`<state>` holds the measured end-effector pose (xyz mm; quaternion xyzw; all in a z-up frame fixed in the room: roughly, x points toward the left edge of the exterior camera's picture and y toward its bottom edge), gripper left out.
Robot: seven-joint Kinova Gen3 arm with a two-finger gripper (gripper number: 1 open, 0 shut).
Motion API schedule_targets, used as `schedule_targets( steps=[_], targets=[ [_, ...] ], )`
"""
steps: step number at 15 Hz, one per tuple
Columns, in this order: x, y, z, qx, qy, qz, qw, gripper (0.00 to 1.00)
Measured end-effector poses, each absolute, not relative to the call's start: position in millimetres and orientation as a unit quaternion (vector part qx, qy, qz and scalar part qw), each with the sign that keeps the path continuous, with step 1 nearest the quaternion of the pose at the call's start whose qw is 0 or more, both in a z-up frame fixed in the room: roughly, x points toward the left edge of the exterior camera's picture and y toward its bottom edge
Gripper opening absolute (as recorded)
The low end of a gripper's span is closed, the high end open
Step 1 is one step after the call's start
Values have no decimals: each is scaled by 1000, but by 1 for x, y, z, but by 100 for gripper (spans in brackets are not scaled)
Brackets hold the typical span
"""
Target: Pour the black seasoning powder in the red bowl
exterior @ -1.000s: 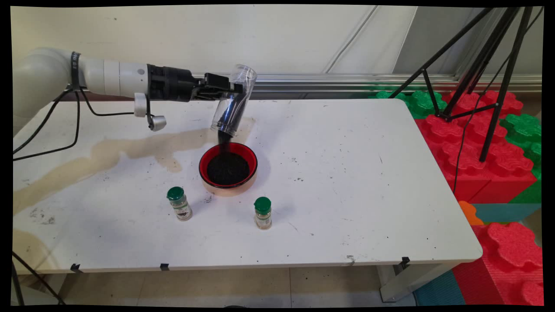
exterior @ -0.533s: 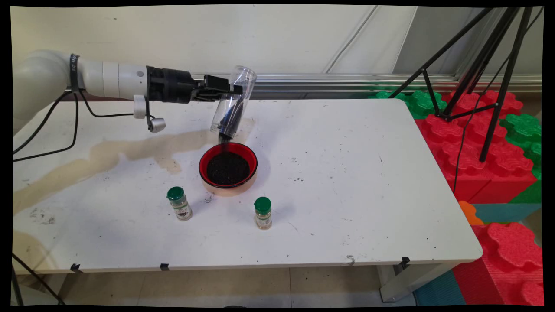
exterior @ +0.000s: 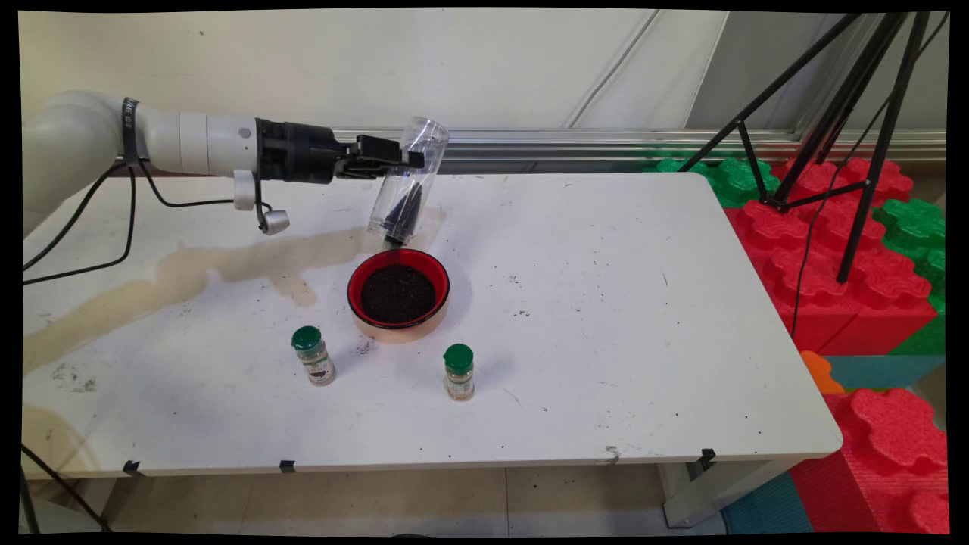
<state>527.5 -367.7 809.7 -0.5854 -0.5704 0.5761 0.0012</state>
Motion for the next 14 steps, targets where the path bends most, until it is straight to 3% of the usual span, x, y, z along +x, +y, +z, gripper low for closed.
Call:
schedule_targets(
  steps=[14],
  targets=[
    [524,-361,808,-609,-532,588,-26,0]
  ],
)
